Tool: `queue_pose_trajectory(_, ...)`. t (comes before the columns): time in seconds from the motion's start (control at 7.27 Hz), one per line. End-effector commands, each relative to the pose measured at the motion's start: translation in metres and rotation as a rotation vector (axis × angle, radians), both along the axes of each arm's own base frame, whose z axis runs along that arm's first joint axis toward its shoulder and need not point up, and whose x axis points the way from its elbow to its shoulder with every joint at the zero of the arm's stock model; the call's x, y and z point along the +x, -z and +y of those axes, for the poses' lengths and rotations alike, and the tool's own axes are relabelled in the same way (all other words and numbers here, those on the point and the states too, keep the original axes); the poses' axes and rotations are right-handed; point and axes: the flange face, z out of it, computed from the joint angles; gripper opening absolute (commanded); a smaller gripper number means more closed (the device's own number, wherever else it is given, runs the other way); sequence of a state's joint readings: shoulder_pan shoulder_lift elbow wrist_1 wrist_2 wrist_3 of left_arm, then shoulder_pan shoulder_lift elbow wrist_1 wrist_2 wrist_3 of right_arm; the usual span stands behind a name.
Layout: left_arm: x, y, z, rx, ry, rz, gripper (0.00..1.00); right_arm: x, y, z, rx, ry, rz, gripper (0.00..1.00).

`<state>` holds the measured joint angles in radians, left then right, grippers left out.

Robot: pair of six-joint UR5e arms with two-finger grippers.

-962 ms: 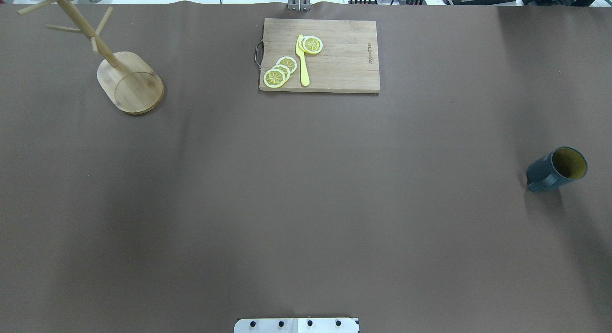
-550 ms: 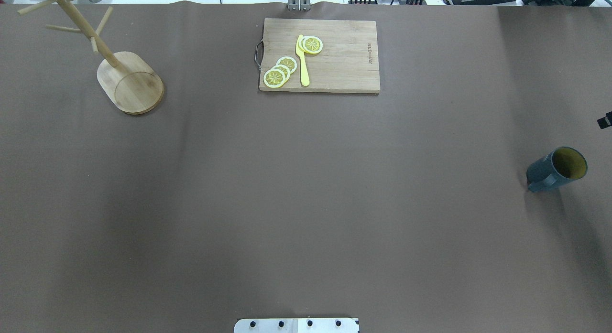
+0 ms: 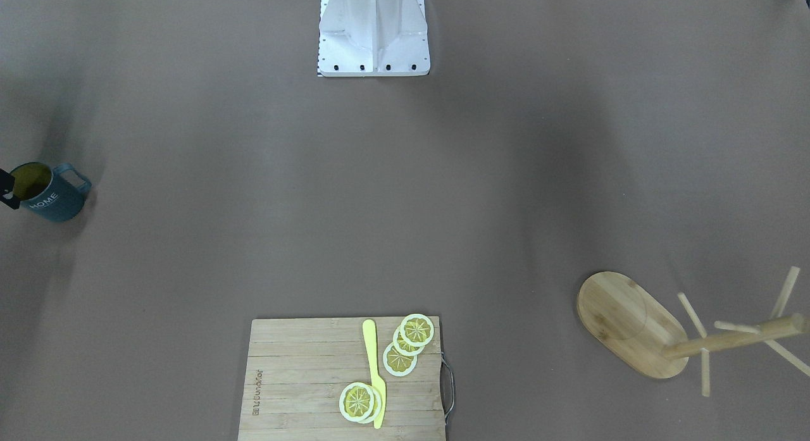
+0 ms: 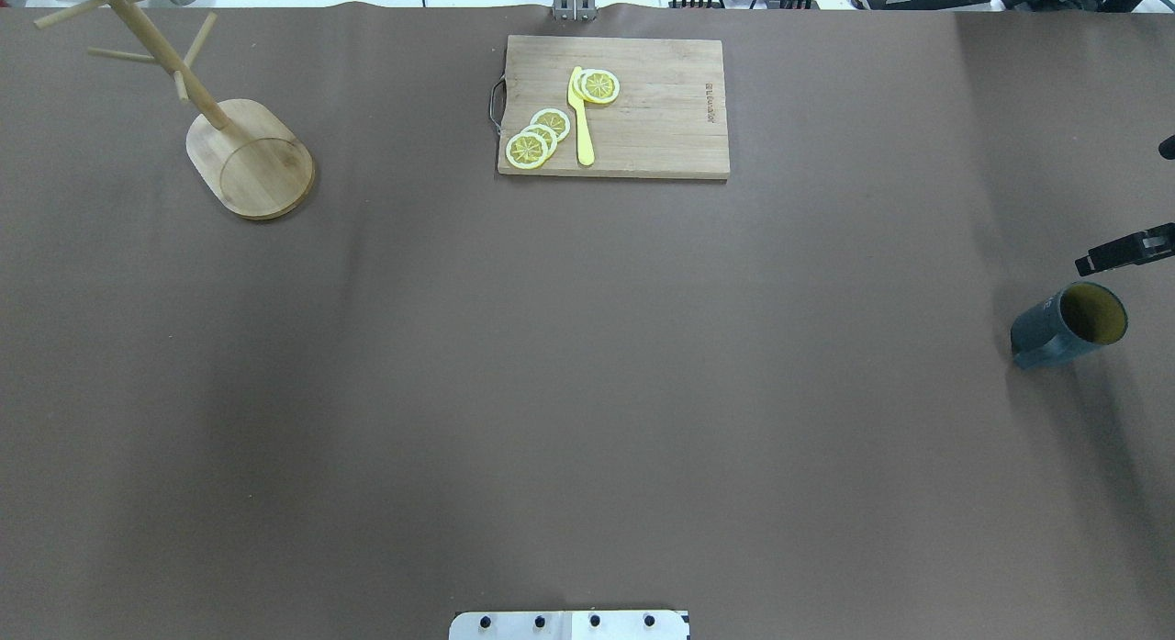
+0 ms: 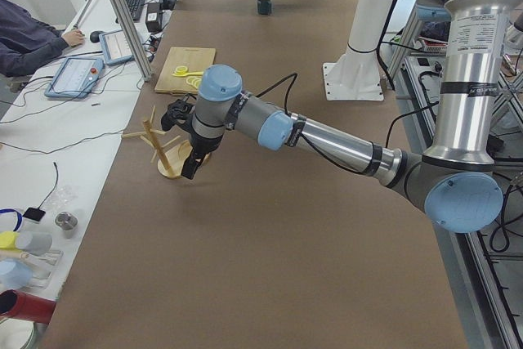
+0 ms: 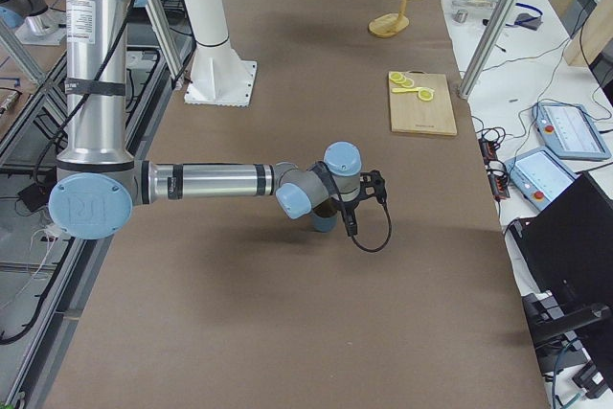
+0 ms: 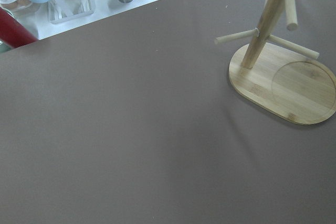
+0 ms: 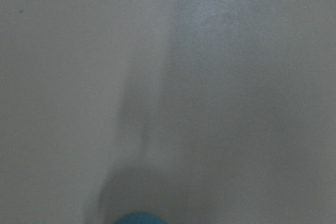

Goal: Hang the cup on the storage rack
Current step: 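Lower the right gripper onto the blue mug rim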

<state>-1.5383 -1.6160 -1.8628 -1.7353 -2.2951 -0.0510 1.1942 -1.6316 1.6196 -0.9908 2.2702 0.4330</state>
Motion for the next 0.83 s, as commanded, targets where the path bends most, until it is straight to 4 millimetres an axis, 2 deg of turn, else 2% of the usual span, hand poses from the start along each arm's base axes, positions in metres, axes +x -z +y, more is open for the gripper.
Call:
queue_pose_trajectory(0.0,0.001,-0.001,-0.001,-0.003,0.000,0.000,1.00,0.001,0.005,0.008,0.000,-0.020,-0.021,1.00)
queue_pose_trajectory(0.41,0.001,0.000,-0.001,-0.001,0.000,0.000,1.00,0.018,-0.008,0.060,-0.022,-0.007,0.001,0.99)
queue_pose_trajectory(0.69,0.001,0.000,-0.001,0.002,0.000,0.000,1.00,-0.002,-0.012,0.059,-0.011,0.004,0.049,0.96)
